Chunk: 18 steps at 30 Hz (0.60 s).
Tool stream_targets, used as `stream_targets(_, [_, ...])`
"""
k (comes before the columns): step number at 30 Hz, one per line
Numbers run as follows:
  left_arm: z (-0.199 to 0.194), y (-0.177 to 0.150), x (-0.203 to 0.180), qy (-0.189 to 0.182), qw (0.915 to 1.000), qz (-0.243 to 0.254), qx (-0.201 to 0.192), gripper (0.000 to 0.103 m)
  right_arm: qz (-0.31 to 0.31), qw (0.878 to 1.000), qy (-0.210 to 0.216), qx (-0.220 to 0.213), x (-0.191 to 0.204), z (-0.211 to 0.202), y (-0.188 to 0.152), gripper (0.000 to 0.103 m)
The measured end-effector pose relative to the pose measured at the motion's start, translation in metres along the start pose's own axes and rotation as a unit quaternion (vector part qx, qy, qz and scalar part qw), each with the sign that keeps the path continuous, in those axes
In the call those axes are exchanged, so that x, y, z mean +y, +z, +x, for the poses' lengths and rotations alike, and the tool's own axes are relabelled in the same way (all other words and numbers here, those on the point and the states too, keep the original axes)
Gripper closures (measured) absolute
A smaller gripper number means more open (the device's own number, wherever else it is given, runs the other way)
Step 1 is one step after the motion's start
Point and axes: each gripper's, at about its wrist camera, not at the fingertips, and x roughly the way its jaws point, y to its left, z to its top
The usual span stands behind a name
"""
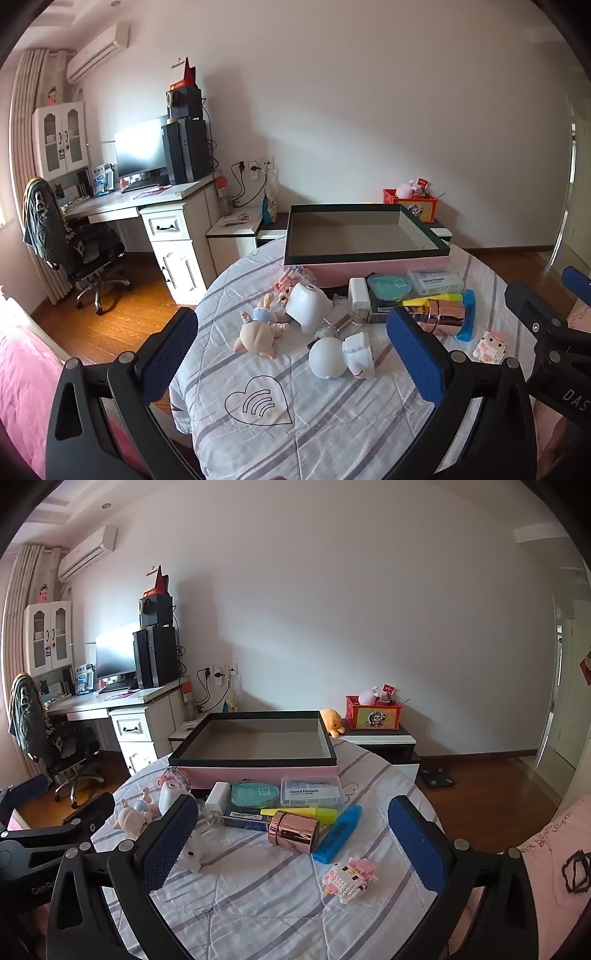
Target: Organize rigid objects
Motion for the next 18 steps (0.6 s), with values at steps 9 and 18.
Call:
stream_targets(9, [-0.004,0.002,0.004,-0.011,0.9999,-0.010,0.003,0.000,-0.004,1.000,-0.001,0.003,0.004,-0.003,0.001,0.000])
stream_targets(18, [-0.004,0.004,0.006,-0.015,0.9998,-0.015,0.001,0.000,-0.003,1.000,0.004,-0.008,0.003,-0.007,0.001,0.000])
